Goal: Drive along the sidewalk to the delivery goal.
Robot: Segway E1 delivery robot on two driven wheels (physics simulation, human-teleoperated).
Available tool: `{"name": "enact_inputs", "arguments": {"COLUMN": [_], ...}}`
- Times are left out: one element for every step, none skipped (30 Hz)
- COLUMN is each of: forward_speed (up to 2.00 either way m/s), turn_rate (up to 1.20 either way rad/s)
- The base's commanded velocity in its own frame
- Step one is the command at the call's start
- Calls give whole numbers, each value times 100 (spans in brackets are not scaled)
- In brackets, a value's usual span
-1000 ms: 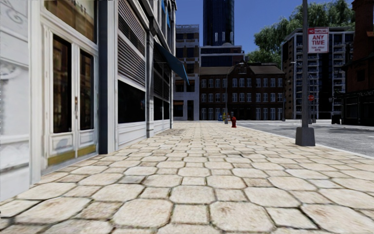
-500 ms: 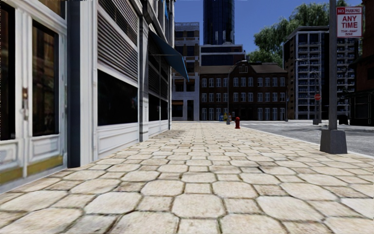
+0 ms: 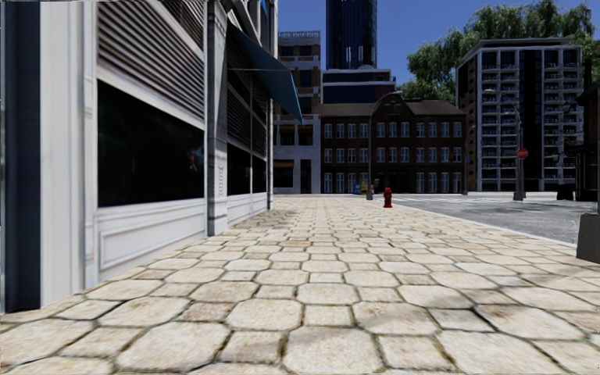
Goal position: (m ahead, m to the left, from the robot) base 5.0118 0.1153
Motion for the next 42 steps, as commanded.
{"name": "enact_inputs", "arguments": {"forward_speed": [200,200,200,200,200,200,200,200,200,200,200,200,200,200,200,200,200,200,200,200,200,200,200,200,200,200,200,200,200,200,200,200,200,200,200,200,200,200,200,200,200,200], "turn_rate": [0,0,0,0,0,0,0,0,0,0,0,0,0,0,0,0,0,0,0,0,0,0,0,0,0,0,0,0,0,0,0,0,0,0,0,0,0,0,0,0,0,0]}}
